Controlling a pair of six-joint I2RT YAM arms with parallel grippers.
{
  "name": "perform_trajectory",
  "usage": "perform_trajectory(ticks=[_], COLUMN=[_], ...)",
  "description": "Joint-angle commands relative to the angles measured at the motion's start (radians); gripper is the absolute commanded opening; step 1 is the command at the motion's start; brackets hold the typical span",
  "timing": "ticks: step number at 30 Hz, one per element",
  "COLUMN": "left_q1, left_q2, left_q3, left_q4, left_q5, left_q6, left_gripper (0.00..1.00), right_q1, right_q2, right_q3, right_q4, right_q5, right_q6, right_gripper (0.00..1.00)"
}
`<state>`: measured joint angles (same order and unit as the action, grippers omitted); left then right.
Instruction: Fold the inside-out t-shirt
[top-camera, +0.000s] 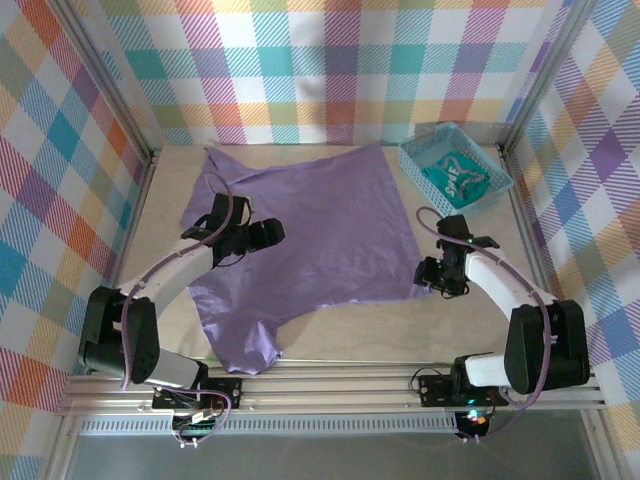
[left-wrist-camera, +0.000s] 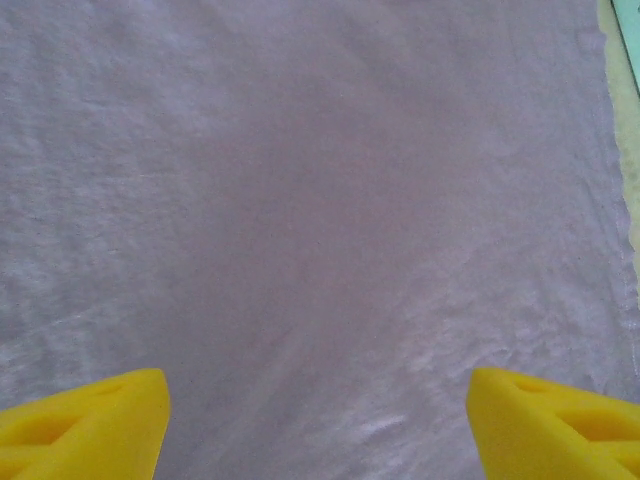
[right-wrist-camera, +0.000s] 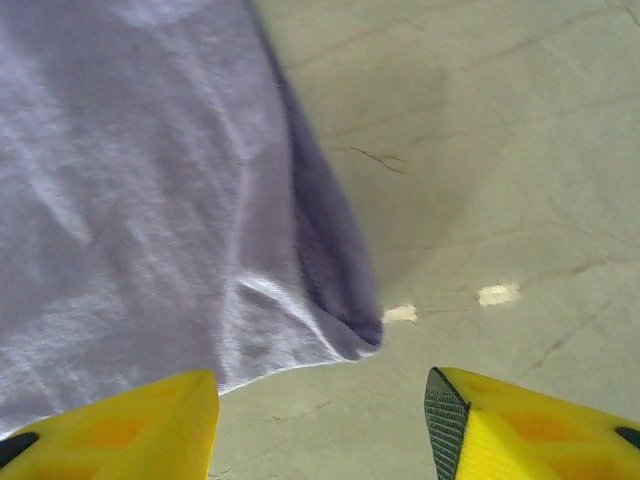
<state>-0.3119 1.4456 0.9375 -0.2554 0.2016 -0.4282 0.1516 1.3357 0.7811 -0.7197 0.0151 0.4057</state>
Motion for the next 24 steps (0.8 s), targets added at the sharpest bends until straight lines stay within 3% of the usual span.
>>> perform_trajectory(ticks=[1,12,24], left_q1=[-0.015,-0.032,-0.042], left_q2=[0.019,0.071,0.154], left_q3=[-0.004,-0.019,-0.022], left_q4=[0.059,0.069,0.098], left_q5=[0.016,0.002,0.007], left_q6=[-0.007,0.010,0.011], left_gripper=[0.78,0.78,0.79], right_q1=[-0.004,-0.032,-0.055], right_q2=[0.005,0.128,0.154], right_q3=[-0.035,-0.050,-0.029], right_q4=[0.010,0.147,0.160], right_q5=[-0.029,-0.092,-0.099], right_q6=[0.054,0.075,0.085], right_gripper=[0.55,0.45,0.15])
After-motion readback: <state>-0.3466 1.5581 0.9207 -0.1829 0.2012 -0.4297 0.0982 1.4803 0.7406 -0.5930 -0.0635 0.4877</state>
